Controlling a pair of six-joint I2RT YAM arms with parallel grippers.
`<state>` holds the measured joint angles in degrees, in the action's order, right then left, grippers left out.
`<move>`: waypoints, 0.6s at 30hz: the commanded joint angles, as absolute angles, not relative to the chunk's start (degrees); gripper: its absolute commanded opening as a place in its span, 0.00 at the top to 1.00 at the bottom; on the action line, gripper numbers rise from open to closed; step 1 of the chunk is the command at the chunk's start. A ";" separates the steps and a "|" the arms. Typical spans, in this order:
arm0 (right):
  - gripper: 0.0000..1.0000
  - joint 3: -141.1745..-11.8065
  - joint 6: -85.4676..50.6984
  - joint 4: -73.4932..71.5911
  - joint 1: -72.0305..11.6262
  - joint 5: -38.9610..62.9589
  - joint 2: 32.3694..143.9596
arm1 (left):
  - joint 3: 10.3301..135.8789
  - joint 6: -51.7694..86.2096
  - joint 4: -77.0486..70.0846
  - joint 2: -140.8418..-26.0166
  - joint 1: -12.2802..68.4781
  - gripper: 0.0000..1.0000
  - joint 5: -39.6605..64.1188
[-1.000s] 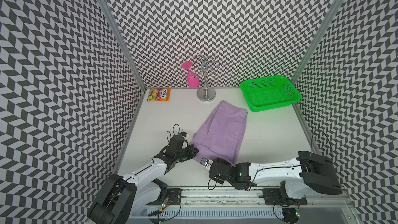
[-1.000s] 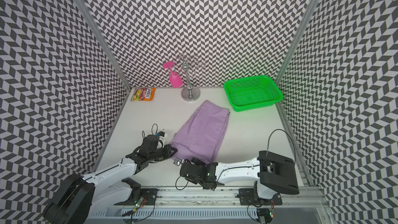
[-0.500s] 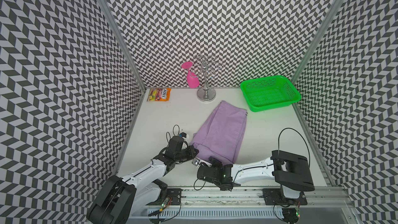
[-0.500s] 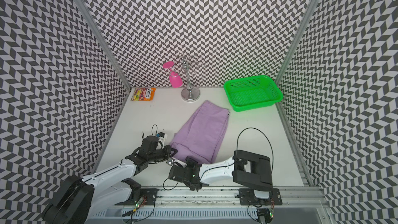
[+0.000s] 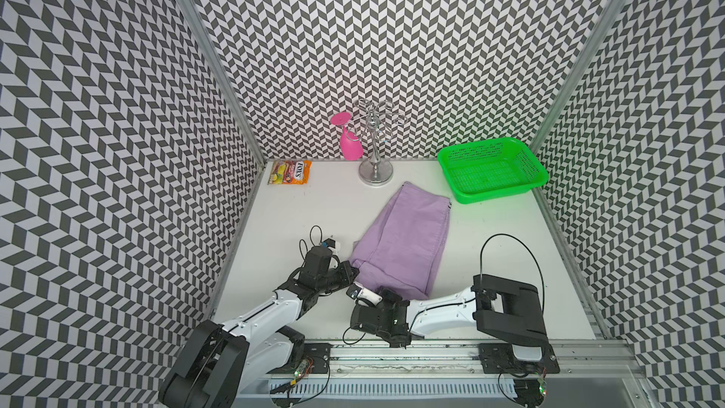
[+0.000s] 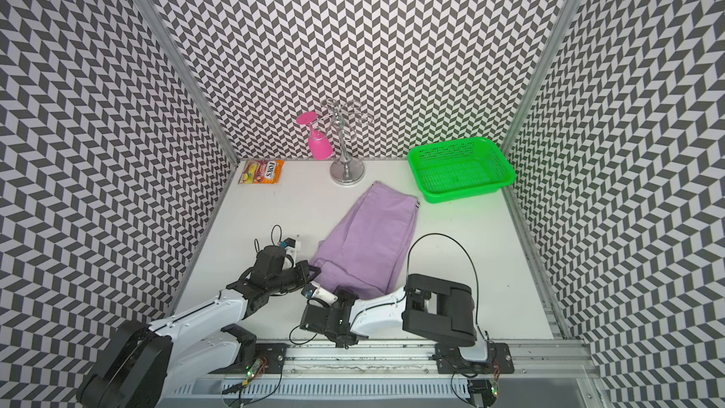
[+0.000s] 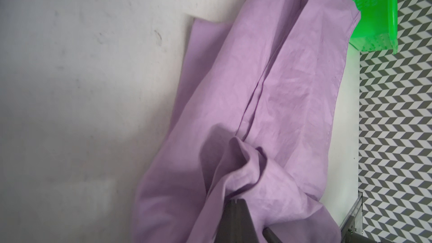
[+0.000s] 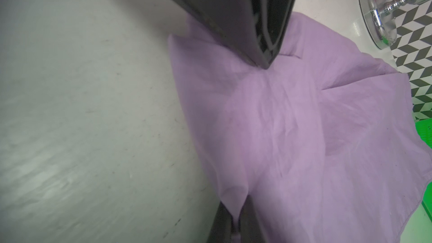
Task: Roll up the long pants
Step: Roll the long pant at the center of the board.
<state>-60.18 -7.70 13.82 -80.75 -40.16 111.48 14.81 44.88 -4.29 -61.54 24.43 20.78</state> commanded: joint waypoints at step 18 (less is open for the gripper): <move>1.00 -68.52 7.05 31.74 -57.02 48.92 100.77 | 27.75 39.78 9.19 -51.17 19.96 1.00 21.75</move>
<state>-66.06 3.09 29.15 -59.66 32.67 100.95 26.89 41.98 5.65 -50.22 20.73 20.73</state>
